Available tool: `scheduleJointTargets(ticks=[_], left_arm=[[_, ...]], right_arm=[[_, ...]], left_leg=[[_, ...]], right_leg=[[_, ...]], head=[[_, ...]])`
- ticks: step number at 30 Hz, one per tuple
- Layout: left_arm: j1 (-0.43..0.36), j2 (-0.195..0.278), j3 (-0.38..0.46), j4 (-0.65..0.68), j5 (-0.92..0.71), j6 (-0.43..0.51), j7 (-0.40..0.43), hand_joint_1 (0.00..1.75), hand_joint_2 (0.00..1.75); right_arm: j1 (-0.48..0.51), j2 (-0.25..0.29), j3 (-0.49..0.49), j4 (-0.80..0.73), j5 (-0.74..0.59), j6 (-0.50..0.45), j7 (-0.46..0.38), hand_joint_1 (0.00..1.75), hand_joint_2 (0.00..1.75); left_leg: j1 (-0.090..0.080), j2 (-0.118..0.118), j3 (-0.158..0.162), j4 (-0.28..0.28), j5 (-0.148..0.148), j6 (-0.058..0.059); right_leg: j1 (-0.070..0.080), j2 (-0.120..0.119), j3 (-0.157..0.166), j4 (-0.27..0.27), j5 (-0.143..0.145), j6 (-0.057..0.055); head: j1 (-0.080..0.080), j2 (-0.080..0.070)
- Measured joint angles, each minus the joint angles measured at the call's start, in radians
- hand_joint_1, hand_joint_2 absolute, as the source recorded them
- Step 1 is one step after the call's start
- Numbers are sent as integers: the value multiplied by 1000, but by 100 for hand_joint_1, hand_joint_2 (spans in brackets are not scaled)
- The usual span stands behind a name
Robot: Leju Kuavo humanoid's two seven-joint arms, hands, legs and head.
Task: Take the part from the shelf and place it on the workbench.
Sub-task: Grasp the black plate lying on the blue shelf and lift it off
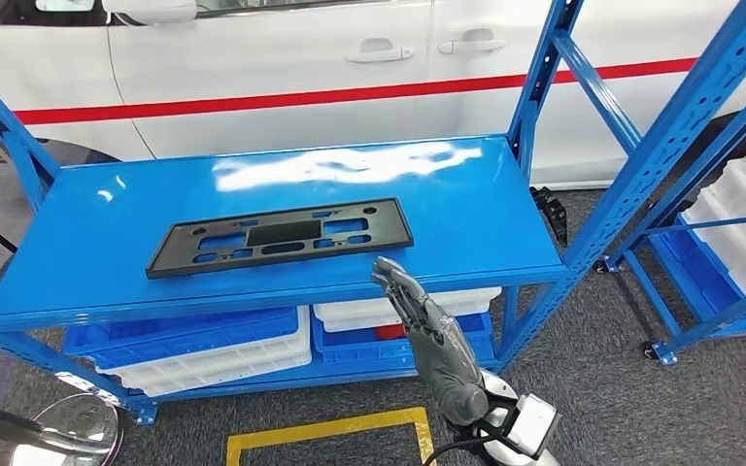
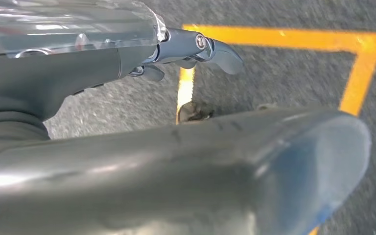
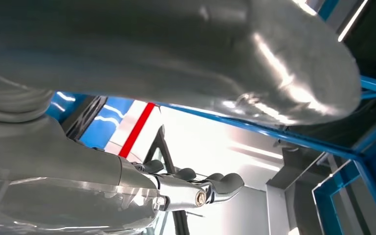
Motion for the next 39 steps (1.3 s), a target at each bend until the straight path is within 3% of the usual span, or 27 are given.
scheduleJointTargets(ticks=[1,2,5,7,9,10,11,12,14,15,18,19,21,24,25,26,27,29,31,35,37,39], left_arm=[[0,0,0,1,-1,0,1,0,0],[-1,0,0,1,-2,0,1,0,0],[-4,-1,0,1,-2,0,1,0,0],[-6,0,0,1,-3,1,1,0,0],[-8,0,0,1,-4,2,0,0,0],[-8,0,0,1,-5,3,0,0,0],[-7,0,0,1,-5,3,0,0,0],[-6,0,0,1,-5,3,-1,0,0],[-4,-1,0,1,-4,2,-4,0,0],[-4,-2,0,2,-3,2,-8,0,0],[-5,-4,0,2,-5,1,-18,0,0],[-5,-4,0,2,-8,1,-21,0,0],[-6,-5,-1,2,-15,1,-24,0,0],[-11,-6,-2,2,-26,2,-23,0,0],[-11,-6,-3,2,-29,3,-22,0,0],[-10,-6,-3,2,-31,4,-21,0,0],[-10,-6,-3,2,-32,5,-21,0,0],[-11,-6,-3,2,-35,7,-21,0,0],[-13,-7,-3,2,-39,8,-21,0,0],[-13,-12,-3,2,-44,13,-20,0,0],[-15,-14,-3,2,-48,17,-19,0,0],[-18,-15,-3,2,-54,19,-16,0,0]], right_arm=[[1,0,0,0,0,-1,0,0,0],[2,0,1,1,0,-1,0,0,0],[1,-1,1,1,0,-1,0,0,0],[1,-2,1,1,0,-3,0,0,0],[5,-4,1,3,0,-6,0,0,0],[9,-6,1,5,0,-7,0,0,0],[13,-7,1,8,0,-10,1,0,0],[17,-8,1,11,0,-11,1,0,0],[26,-11,1,17,1,-14,1,0,0],[29,-12,2,22,2,-15,2,0,0],[32,-15,9,46,13,-19,5,0,131],[31,-16,15,60,22,-26,6,0,175],[23,-14,29,93,49,-51,8,0,175],[2,-1,56,148,116,-122,9,0,175],[-4,5,66,168,151,-155,10,0,175],[-11,11,76,189,191,-191,12,0,175],[-19,17,88,211,234,-227,14,0,175],[-47,32,114,252,318,-294,24,0,175],[-85,53,142,298,392,-354,46,0,175],[-155,94,185,380,510,-461,95,0,175],[-197,110,200,426,569,-519,122,0,175],[-250,129,218,489,646,-589,158,0,175]], left_leg=[[-1,2,2,-26,39,6],[-2,3,4,-34,50,15],[1,1,27,-41,46,37],[1,1,40,-45,40,46],[-2,0,47,-45,31,52],[-4,-1,51,-45,25,53],[-6,-2,58,-45,20,54],[-9,-3,66,-46,14,54],[-13,-3,84,-47,2,54],[-14,-4,89,-48,-2,51],[-15,-5,95,-43,1,33],[-15,-5,97,-36,1,26],[-15,-5,87,5,-28,18],[-7,-4,11,158,-129,2],[-4,-4,-11,199,-145,-4],[-2,-4,-18,208,-142,-8],[1,-4,-7,180,-119,-11],[4,-3,49,49,-46,-10],[0,-2,84,-43,-19,-1],[2,-2,90,-60,3,26],[7,0,91,-66,9,35],[6,2,89,-66,10,39]], right_leg=[[1,0,8,0,-10,7],[3,1,14,3,-14,15],[2,-2,6,46,-12,31],[-1,-6,-52,144,-42,37],[-1,-7,-130,250,-99,41],[-1,-7,-157,274,-114,41],[0,-7,-168,266,-104,39],[2,-7,-163,225,-69,34],[9,-8,-124,97,24,18],[14,-9,-111,50,39,10],[21,-6,-96,5,40,-10],[18,-6,-87,-4,57,-15],[10,-8,-73,-13,73,-21],[8,-12,-74,-14,74,-23],[8,-12,-75,-14,74,-24],[8,-12,-75,-13,74,-23],[7,-11,-75,-12,73,-22],[5,-10,-74,-7,71,-18],[6,-9,-77,-1,69,-8],[9,-9,-82,8,62,15],[7,-10,-108,62,27,24],[4,-10,-170,187,-36,29]], head=[[0,0],[0,0],[0,0],[0,0],[0,0],[0,0],[0,0],[0,0],[0,0],[0,0],[2,0],[2,0],[2,0],[1,0],[1,0],[1,0],[1,0],[1,0],[1,0],[1,0],[1,0],[1,0]])
